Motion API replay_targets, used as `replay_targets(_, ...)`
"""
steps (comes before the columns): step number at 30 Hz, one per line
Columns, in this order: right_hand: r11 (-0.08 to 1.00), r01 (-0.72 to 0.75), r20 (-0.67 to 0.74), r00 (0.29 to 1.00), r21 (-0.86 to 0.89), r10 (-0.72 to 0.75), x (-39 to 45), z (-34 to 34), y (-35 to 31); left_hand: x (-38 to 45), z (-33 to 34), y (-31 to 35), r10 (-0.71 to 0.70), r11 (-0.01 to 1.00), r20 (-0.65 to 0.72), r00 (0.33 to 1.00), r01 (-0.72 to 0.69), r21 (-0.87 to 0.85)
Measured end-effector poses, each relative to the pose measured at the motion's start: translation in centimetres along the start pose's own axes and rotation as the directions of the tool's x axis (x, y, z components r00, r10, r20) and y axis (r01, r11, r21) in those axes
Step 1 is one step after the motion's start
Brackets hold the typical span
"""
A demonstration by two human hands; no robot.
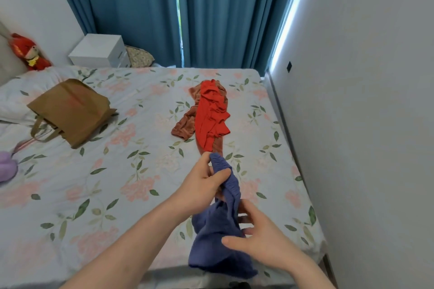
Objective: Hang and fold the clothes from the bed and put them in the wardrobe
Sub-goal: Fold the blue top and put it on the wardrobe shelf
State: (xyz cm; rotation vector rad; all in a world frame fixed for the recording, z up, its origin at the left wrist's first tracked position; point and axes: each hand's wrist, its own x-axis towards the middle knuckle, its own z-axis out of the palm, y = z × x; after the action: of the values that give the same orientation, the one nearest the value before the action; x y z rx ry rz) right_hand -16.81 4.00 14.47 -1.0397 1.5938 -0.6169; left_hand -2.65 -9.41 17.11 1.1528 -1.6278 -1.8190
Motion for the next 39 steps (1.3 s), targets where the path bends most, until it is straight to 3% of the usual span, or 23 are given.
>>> replay_targets(2,0.999,0.042,-0.016,0.999,-0.006,-0.042,0.2,1.3,-0.7,-0.6,0.2,0.7,0.024,0.999,0.008,1.000,-0.024,-0.038)
replay_targets(5,0.999,0.037,-0.227,0.973,-0.030,-0.042,1.3,2.1,-0.2,-1.4,-0.5,1.7,0.062,0.993,-0.007,0.998,-0.063,-0.099)
replay_targets(9,0.997,-0.021,-0.315,0.949,-0.073,-0.003,1.6,1.3,1.1,-1.8,-3.6,1.6,0.189,0.973,-0.110,0.976,-0.170,0.159)
replay_targets(13,0.994,0.005,-0.399,0.916,-0.111,-0.049,0.8,-0.3,1.2,-2.5,-6.8,0.7,0.137,0.951,-0.204,0.969,-0.071,0.302)
replay_targets(18,0.982,0.060,-0.370,0.921,-0.177,-0.123,0.4,-1.5,0.4,-4.5,-9.7,0.0,0.056,0.892,-0.117,0.992,0.003,0.452)
replay_targets(24,0.957,0.136,-0.429,0.871,-0.256,-0.238,-0.3,-3.2,-1.9,-5.1,-10.0,0.7,0.202,0.852,-0.237,0.950,-0.051,0.521)
replay_targets(29,0.945,0.151,-0.450,0.850,-0.291,-0.274,-1.0,-4.5,-2.6,-4.8,-10.0,1.3,0.243,0.828,-0.186,0.952,-0.104,0.551)
replay_targets(39,0.928,0.029,-0.413,0.890,-0.370,-0.193,-1.2,-6.5,-0.3,-3.2,-8.8,-1.3,-0.004,0.813,-0.054,0.999,0.035,0.581)
